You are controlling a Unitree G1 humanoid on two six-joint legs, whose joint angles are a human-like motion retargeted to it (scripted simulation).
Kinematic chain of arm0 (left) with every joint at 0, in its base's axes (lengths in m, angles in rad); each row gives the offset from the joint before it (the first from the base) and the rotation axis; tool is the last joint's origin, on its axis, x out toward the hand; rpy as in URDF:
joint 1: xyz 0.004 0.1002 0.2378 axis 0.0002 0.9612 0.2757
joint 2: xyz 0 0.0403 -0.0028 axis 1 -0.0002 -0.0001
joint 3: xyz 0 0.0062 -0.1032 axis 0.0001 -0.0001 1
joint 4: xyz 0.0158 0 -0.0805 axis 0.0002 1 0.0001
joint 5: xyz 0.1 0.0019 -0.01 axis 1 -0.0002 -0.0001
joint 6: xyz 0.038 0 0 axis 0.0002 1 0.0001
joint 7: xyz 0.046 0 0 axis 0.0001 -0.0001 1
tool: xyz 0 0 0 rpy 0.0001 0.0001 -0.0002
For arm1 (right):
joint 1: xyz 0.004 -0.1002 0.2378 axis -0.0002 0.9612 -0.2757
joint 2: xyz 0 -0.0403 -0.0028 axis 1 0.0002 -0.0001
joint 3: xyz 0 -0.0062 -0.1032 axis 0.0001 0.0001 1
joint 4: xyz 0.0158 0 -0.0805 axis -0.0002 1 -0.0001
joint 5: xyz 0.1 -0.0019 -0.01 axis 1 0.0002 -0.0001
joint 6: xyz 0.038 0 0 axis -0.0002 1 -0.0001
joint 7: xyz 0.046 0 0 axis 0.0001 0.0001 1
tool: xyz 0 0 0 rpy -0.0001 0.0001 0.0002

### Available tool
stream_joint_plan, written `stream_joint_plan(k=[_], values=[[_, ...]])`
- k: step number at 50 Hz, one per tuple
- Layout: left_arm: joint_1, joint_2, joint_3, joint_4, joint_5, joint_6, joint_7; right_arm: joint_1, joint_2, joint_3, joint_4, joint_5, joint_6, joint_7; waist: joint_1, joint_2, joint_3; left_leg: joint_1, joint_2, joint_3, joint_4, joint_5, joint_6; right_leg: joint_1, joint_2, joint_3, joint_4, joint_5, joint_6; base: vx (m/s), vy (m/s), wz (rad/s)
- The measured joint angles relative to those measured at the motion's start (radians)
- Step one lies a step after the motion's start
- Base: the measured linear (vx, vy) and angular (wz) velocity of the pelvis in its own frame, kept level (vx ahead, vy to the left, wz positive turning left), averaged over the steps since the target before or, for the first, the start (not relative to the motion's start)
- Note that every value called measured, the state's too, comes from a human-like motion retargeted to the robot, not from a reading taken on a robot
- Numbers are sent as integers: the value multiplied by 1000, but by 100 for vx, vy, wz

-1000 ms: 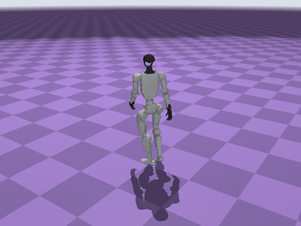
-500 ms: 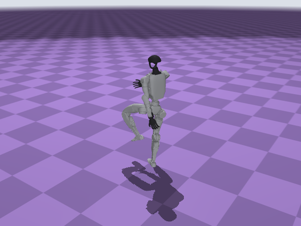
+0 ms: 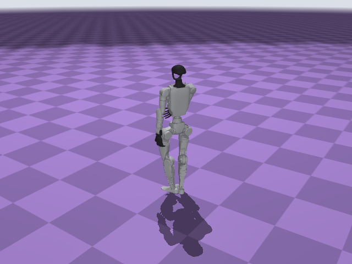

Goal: In place motions

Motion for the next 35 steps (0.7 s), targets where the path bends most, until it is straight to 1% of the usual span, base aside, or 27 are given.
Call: stream_joint_plan(k=[2, 3, 4, 7, 10, 12, 13, 15, 16, 17, 18, 20, 22, 25, 27, 30, 32, 35], values=[[-59, 11, -42, 21, 19, 14, -2, 51, -16, -30, 40, 0, 25, 13, -27, 16, -14, 5, -8, -35, -73, 58, -25, -4, 4, -18, -5, 7, 6, 13, -10, 54], [-92, 15, -58, 30, 29, 21, -1, 74, -25, -43, 60, -3, 31, 22, -39, 17, -18, -4, 0, -50, -87, 86, -48, -11, -2, -28, -4, 11, 9, 6, -11, 55], [-128, 18, -77, 33, 34, 25, 2, 96, -35, -60, 81, -10, 36, 26, -46, 13, -13, -10, -5, -59, -95, 100, -47, -14, -11, -38, -1, 15, 12, -1, -10, 53], [-223, 21, -147, 9, 21, 28, 10, 159, -81, -118, 157, -49, 38, 22, -39, 1, 18, -10, -40, -67, -103, 96, -3, -12, -36, -56, 26, 23, 27, 9, -5, 25], [-294, -2, -198, -56, -28, 33, 13, 228, -130, -183, 272, -146, 31, 17, -15, 4, 20, -7, -41, -60, -92, 73, 3, -46, -53, -47, 118, 47, 60, 36, 0, -16], [-324, -35, -203, -128, -70, 25, 2, 281, -162, -215, 354, -241, 45, 10, -26, 24, 15, -5, -30, -64, -91, 61, 5, -109, -73, -63, 246, 155, 102, 35, 5, -24], [-343, -52, -214, -171, -106, 22, -6, 306, -182, -231, 398, -277, 56, 0, -17, 39, 9, -10, -17, -52, -91, 56, 8, -156, -92, -80, 340, 250, 135, 26, 2, -77], [-406, -78, -218, -266, -177, 19, -17, 347, -222, -255, 466, -310, 69, -18, 14, 76, 10, -33, 33, -12, -90, 49, 5, -296, -100, -81, 575, 467, 186, 9, -10, -96], [-446, -84, -216, -328, -214, 22, -12, 372, -241, -259, 481, -320, 67, -16, -20, 105, 32, -41, 67, -30, -87, 58, -1, -386, -56, -55, 706, 519, 186, -4, -15, -14], [-489, -85, -217, -388, -250, 26, -9, 400, -261, -263, 494, -330, 67, -14, -54, 132, 54, -46, 92, -48, -86, 64, -1, -470, -40, -45, 847, 542, 186, -4, -3, 57], [-535, -74, -225, -447, -285, 31, -11, 430, -284, -267, 505, -339, 66, -11, -90, 157, 74, -42, 95, -63, -91, 64, 11, -545, -78, -67, 1007, 509, 186, -4, 8, 72], [-621, -40, -212, -560, -300, 36, -4, 475, -323, -276, 540, -351, 75, -18, -182, 205, 113, -54, 117, -113, -97, 74, 23, -711, -148, -120, 1287, 443, 161, -11, 8, 96], [-692, -10, -190, -649, -275, 19, 38, 517, -355, -295, 585, -354, 94, -40, -275, 259, 150, -84, 166, -164, -83, 83, 19, -865, -156, -162, 1456, 378, 134, -12, 4, 105], [-768, 41, -221, -744, -290, -16, 119, 591, -401, -335, 649, -341, 116, -63, -378, 333, 174, -141, 242, -173, -58, 89, 13, -1070, -143, -230, 1587, 289, 108, 0, -2, 84], [-801, 58, -233, -781, -293, -32, 151, 635, -423, -362, 681, -314, 128, -85, -413, 359, 177, -172, 276, -176, -29, 81, 14, -1152, -142, -252, 1607, 263, 88, 7, -7, 37], [-825, 73, -239, -806, -281, -38, 155, 689, -438, -405, 692, -257, 144, -126, -419, 360, 179, -181, 279, -190, 3, 68, 32, -1182, -130, -235, 1587, 264, 67, 9, -6, -2], [-818, 71, -240, -802, -274, -39, 157, 700, -435, -424, 692, -214, 144, -143, -407, 339, 173, -164, 260, -194, 8, 60, 41, -1133, -120, -205, 1545, 275, 75, 10, -9, -15], [-773, 56, -240, -778, -272, -50, 159, 681, -418, -432, 692, -175, 127, -139, -380, 298, 155, -114, 224, -172, -12, 54, 40, -989, -98, -166, 1441, 297, 104, 13, -9, -24]])
